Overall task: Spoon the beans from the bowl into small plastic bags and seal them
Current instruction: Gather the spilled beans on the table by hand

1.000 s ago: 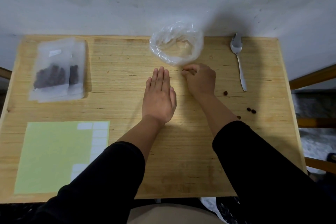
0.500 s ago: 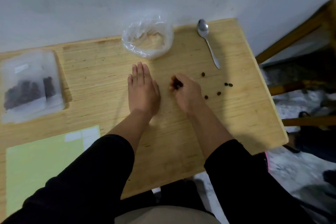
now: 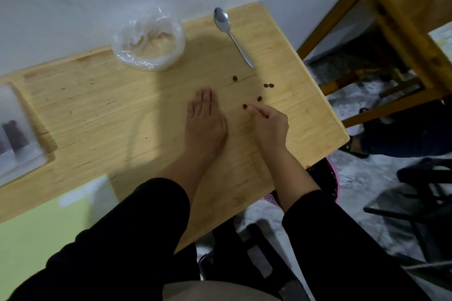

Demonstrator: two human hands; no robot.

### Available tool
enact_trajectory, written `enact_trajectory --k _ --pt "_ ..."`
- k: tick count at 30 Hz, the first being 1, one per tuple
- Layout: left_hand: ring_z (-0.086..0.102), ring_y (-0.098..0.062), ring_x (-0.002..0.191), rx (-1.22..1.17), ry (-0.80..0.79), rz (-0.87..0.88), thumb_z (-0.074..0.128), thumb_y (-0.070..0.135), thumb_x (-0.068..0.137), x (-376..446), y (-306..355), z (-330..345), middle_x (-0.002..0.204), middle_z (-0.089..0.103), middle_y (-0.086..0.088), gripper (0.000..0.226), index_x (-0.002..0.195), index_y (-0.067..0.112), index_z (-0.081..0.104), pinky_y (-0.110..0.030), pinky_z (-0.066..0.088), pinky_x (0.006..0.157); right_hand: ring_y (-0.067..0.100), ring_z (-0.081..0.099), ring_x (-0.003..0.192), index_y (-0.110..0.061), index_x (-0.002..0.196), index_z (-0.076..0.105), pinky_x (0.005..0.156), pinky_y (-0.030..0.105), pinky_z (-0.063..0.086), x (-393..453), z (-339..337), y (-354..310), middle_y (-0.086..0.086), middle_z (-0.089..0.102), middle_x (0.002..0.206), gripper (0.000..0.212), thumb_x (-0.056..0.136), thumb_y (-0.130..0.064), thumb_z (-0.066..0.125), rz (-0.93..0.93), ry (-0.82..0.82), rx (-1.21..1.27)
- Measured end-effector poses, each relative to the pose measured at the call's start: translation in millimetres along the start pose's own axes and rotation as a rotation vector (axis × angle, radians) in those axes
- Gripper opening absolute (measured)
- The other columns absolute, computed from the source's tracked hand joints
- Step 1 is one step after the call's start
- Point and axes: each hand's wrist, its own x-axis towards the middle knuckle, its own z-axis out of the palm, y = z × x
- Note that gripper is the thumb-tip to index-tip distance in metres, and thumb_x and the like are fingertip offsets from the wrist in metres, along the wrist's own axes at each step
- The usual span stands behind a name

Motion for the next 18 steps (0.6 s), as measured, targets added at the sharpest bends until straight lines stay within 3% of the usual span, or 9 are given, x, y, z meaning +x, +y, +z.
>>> enact_trajectory --k 3,7,12,18 --pt "0.003 -0.024 0.146 0.007 0.023 0.001 0.027 0.026 0.099 -1.4 0.8 1.3 0.157 0.008 -0.014 0.057 0.149 0.004 0.010 -0.036 -0.005 0.116 -0.001 0.053 0.097 -0.016 0.106 0.071 0.082 0.006 0.033 10.4 -1.7 2.5 -0.004 0.070 0.107 0.023 0.085 -0.022 0.064 -0.070 0.018 -0.150" --pt "0.006 -0.023 0.146 0.021 0.021 -0.016 0.023 0.029 0.097 -1.3 2.9 4.1 0.157 0.012 -0.012 0.058 0.149 0.005 0.012 -0.037 -0.003 0.116 0.001 0.056 0.092 -0.012 0.107 0.071 0.072 -0.004 0.031 23.1 2.1 3.0 0.002 0.070 0.108 0.026 0.083 -0.021 0.065 -0.159 -0.036 -0.269" --pt "0.008 -0.022 0.146 0.035 0.037 -0.032 0.011 0.035 0.089 0.5 3.2 2.8 0.157 0.014 -0.011 0.066 0.149 0.007 0.015 -0.036 -0.001 0.116 0.014 0.063 0.095 -0.011 0.102 0.072 0.086 0.018 0.044 27.4 8.5 8.6 0.005 0.070 0.103 0.022 0.082 -0.019 0.067 -0.252 -0.038 -0.357" --pt "0.006 -0.022 0.146 0.073 0.032 -0.028 0.005 0.037 0.088 1.1 4.0 4.2 0.157 0.012 -0.011 0.069 0.149 0.007 0.013 -0.035 -0.003 0.116 0.012 0.055 0.094 -0.009 0.105 0.067 0.079 0.017 0.035 21.1 4.4 9.4 0.005 0.064 0.105 0.019 0.091 -0.014 0.055 -0.307 -0.080 -0.463"
